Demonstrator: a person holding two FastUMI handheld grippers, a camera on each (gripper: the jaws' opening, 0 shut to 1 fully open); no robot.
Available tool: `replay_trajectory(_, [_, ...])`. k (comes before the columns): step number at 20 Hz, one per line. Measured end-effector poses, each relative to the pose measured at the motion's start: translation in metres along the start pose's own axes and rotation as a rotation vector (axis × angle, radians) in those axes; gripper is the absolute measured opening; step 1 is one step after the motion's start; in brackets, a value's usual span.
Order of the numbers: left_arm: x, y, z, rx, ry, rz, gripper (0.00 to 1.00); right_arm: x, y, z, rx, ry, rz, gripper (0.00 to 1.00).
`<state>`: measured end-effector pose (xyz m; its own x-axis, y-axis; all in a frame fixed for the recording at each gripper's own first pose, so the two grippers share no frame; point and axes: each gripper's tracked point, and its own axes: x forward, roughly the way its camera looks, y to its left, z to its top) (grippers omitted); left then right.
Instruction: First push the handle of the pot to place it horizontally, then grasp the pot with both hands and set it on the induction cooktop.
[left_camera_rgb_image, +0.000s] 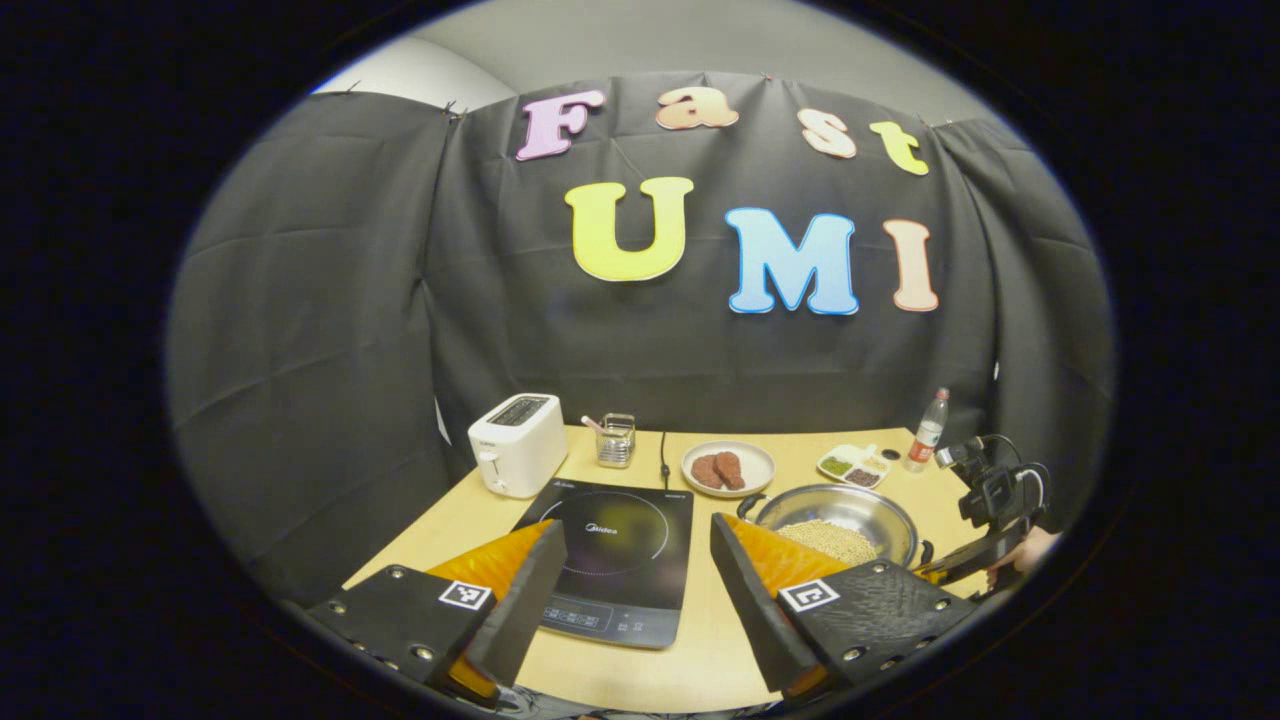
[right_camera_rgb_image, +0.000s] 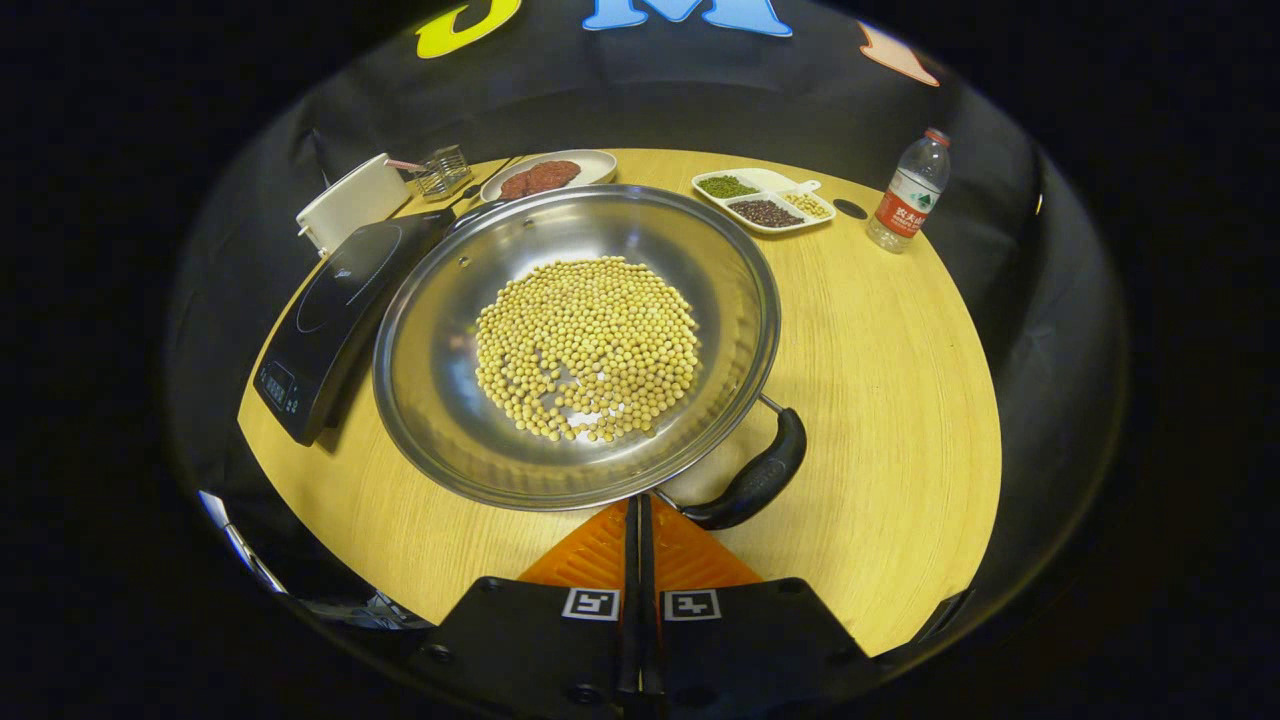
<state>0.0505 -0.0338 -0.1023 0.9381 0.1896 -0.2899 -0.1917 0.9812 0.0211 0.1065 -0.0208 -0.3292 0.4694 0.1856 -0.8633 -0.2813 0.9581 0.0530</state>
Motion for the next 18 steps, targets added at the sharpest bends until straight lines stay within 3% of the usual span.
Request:
replay_trajectory(10, [0.011,-0.026,0.000,0.002,0.012,0.022,0.86,0.015,-0.040,0.015,-0.054,-0.008,-0.034,0.01])
replay_trajectory(18, [0.021,-0.065,-0.003,-0.009,0.026,0.051,0.86,0.029,-0.078,0.026,-0.042,0.001,-0.018,0.02])
